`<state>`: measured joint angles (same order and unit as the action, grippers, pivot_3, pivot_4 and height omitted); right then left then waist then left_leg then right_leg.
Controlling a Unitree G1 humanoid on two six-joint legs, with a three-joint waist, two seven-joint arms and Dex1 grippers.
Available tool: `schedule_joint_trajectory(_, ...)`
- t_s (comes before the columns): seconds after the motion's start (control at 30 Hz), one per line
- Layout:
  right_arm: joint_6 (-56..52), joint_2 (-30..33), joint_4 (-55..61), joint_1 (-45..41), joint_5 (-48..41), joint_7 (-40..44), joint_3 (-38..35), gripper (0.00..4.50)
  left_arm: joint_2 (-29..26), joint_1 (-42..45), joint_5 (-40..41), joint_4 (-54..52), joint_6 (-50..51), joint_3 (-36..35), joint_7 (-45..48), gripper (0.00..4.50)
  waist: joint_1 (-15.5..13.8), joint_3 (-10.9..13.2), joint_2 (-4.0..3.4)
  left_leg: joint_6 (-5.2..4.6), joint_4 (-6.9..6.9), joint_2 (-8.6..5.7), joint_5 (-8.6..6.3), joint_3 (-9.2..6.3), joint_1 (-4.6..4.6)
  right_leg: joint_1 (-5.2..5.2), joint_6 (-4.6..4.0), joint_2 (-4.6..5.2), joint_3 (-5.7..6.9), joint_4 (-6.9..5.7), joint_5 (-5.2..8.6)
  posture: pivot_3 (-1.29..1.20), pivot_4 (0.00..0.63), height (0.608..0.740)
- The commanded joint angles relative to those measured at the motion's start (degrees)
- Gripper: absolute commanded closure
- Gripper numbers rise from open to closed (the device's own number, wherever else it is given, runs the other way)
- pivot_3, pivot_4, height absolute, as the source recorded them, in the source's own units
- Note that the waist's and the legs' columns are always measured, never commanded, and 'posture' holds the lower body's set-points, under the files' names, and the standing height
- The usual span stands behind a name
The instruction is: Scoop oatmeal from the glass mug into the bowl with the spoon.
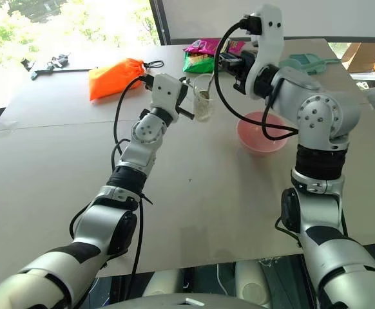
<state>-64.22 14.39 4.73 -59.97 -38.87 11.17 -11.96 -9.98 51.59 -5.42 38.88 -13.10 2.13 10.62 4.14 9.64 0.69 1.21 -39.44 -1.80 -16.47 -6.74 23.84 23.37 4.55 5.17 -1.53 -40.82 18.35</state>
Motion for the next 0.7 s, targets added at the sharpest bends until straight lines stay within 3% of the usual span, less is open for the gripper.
schedule_joint_trajectory(0.03, 2.50, 0.78, 2.96, -1.10, 0.02, 1.87, 1.07, 4.50, 0.12, 2.05, 0.33, -2.28, -1.45, -0.29, -0.36, 4.45, 0.00, 0.00, 0.00, 0.00, 0.00, 0.00, 0.00, 0.00, 0.00, 0.00, 0.00, 0.00, 0.00, 0.00, 0.00, 0.00, 0.150, 0.740)
schedule_joint_trajectory(0.43, 6.92, 3.04, 4.03, 0.22, 4.66, 4.15, 5.65, 4.50, -0.17, 1.67, 0.42, -2.68, -1.33, -0.38, -0.18, 4.45, 0.02, 0.00, 0.00, 0.00, -0.04, 0.01, 0.00, 0.09, 0.00, 0.08, 0.00, 0.00, -0.02, -0.01, 0.00, 0.00, 0.150, 0.740)
schedule_joint_trajectory(0.7, 1.36, 0.31, 2.99, -0.39, -0.51, 2.12, 0.28, 4.50, -0.54, 1.54, 0.37, -2.74, -1.45, -0.49, -0.14, 4.45, 0.03, 0.00, 0.00, 0.00, -0.05, 0.01, 0.00, 0.08, 0.00, 0.08, 0.00, 0.00, -0.02, -0.02, 0.00, 0.00, 0.150, 0.740)
